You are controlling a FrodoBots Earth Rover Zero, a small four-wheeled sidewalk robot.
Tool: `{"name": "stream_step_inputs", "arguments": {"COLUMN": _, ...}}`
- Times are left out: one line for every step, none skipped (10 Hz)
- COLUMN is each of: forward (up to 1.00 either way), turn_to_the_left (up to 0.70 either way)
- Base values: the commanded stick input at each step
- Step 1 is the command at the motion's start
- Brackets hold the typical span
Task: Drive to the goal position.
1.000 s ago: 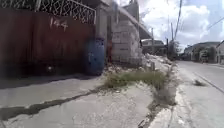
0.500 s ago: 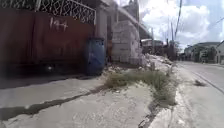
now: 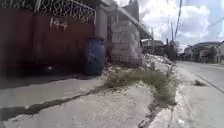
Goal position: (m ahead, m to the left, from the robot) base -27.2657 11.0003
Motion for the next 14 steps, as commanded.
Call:
{"name": "stream_step_inputs", "arguments": {"forward": 0.00, "turn_to_the_left": -0.70}}
{"name": "stream_step_inputs", "arguments": {"forward": 0.00, "turn_to_the_left": -0.70}}
{"name": "stream_step_inputs", "arguments": {"forward": 0.00, "turn_to_the_left": -0.70}}
{"name": "stream_step_inputs", "arguments": {"forward": 0.00, "turn_to_the_left": -0.70}}
{"name": "stream_step_inputs", "arguments": {"forward": 0.00, "turn_to_the_left": -0.70}}
{"name": "stream_step_inputs", "arguments": {"forward": 0.00, "turn_to_the_left": -0.70}}
{"name": "stream_step_inputs", "arguments": {"forward": 0.00, "turn_to_the_left": -0.70}}
{"name": "stream_step_inputs", "arguments": {"forward": 0.00, "turn_to_the_left": -0.70}}
{"name": "stream_step_inputs", "arguments": {"forward": 0.00, "turn_to_the_left": -0.70}}
{"name": "stream_step_inputs", "arguments": {"forward": 0.00, "turn_to_the_left": -0.70}}
{"name": "stream_step_inputs", "arguments": {"forward": 0.00, "turn_to_the_left": -0.70}}
{"name": "stream_step_inputs", "arguments": {"forward": 0.00, "turn_to_the_left": -0.70}}
{"name": "stream_step_inputs", "arguments": {"forward": 0.00, "turn_to_the_left": -0.70}}
{"name": "stream_step_inputs", "arguments": {"forward": 0.00, "turn_to_the_left": -0.70}}
